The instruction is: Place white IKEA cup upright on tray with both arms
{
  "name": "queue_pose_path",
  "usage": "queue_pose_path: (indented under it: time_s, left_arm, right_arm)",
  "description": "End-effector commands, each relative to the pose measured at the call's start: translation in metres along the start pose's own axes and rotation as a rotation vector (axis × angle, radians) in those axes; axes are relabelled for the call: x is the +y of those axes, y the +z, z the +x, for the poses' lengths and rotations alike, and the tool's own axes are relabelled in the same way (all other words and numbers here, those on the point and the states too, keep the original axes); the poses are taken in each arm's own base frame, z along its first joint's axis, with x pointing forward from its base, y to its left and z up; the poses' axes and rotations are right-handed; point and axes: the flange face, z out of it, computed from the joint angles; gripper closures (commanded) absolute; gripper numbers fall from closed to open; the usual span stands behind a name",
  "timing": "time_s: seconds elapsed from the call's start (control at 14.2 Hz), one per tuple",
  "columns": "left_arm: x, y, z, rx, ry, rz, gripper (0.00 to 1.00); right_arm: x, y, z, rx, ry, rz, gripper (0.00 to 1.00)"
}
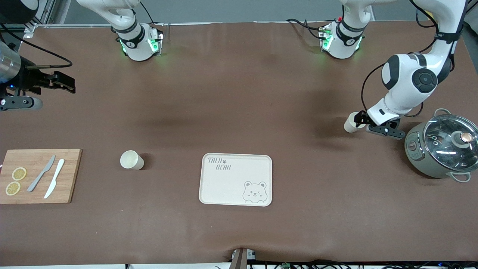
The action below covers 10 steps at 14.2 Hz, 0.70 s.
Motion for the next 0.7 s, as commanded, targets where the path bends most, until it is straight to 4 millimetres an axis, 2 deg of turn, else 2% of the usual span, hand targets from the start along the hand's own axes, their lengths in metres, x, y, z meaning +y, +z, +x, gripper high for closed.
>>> queue_pose_path:
  time_s: [0.0,0.14,0.42,0.63]
  left_arm:
    - [0.001,-0.001,-0.012,0.022,0.013,0.008,0.00]
    - [-0.001,0.003,-0.017,0.016,0.008,0.006,0.00]
    - [-0.042,0.009,-0.035,0.022,0.030,0.012,0.00]
    - [-0.042,0.009,-0.035,0.022,0.031,0.012,0.00]
  right_arm:
    - [-0.001,-0.001,-0.001,-0.006,-0.011,0.015,0.00]
    - [-0.001,-0.001,-0.001,-0.006,-0.011,0.015,0.00]
    - [-0.001,-0.001,-0.001,-0.006,-0.010,0.015,0.00]
    - [-0.001,-0.001,-0.001,-0.006,-0.011,0.015,0.00]
